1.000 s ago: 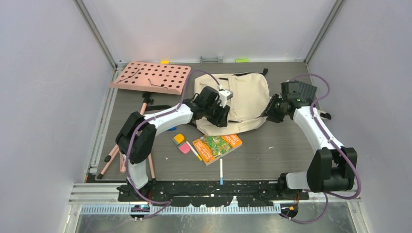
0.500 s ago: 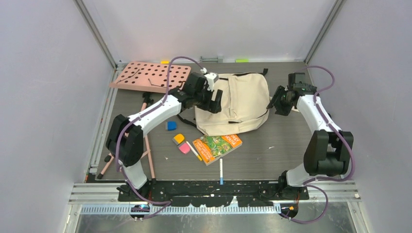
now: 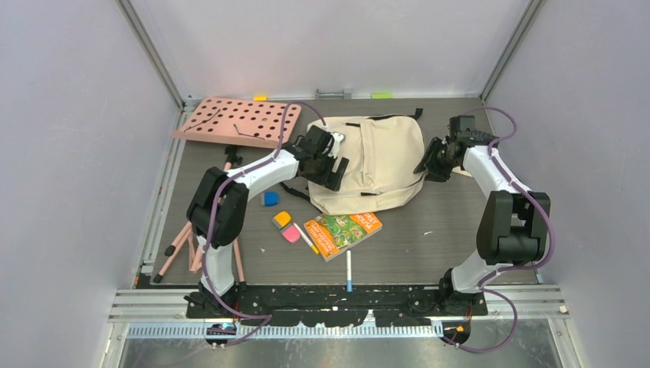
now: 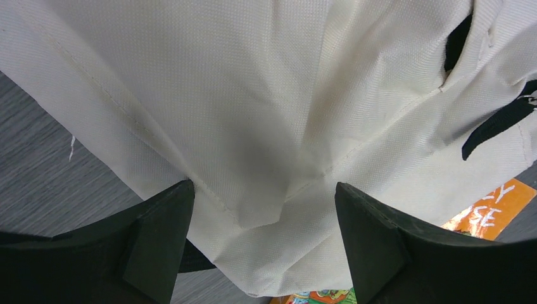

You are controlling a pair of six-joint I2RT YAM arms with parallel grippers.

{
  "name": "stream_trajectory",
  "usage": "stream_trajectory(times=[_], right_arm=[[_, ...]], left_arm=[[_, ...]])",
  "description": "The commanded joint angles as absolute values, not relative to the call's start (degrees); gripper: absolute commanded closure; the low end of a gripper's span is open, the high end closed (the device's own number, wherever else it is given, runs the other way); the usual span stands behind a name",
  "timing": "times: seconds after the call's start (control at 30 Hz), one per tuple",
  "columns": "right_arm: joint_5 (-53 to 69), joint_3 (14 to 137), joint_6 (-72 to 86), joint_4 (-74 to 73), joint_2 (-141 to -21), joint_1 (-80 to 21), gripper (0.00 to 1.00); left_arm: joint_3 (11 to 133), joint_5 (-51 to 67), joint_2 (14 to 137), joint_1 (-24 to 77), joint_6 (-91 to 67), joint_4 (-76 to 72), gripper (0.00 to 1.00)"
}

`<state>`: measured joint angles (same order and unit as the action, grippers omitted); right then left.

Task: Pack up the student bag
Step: Zip the student bag at the center of the board, then unzip at the center of the board.

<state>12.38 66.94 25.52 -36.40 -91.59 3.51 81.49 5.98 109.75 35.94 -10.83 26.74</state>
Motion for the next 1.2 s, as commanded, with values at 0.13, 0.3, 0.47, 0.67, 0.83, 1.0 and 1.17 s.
stream_trajectory(times=[0.13,0.3,0.47,0.67,0.83,1.0,1.17], right_arm=[[13.99,68.15,24.06,-34.35,-93.42,3.52,0.59],[13.9,69.16,24.1,-34.41,-94.83,3.52,0.71],[13.65,69.9,24.56,-33.96,-95.23,3.52,0.91],[13.34,71.36,24.4,-33.97,-95.58,3.52,0.99],[11.86,71.95,24.24,-34.31,-95.04,3.52,0.99],[8.4,71.29,21.67,-36.52,-91.81,3.39,0.68],[7.08,71.08,14.86,-36.09,-84.63,1.1,0.53]], left_arm=[[85.05,3.61,111.41,35.97,-9.15,27.6,0.31],[85.49,4.57,111.96,35.96,-8.97,27.48,0.52],[85.86,6.34,111.97,36.02,-8.79,26.84,0.77],[86.78,6.95,111.39,36.03,-9.54,25.66,1.0],[88.04,6.25,111.18,35.85,-10.28,23.75,1.0],[93.82,5.17,115.28,33.73,-11.09,23.21,1.0],[101.86,9.18,119.94,29.72,-14.62,26.87,0.99]])
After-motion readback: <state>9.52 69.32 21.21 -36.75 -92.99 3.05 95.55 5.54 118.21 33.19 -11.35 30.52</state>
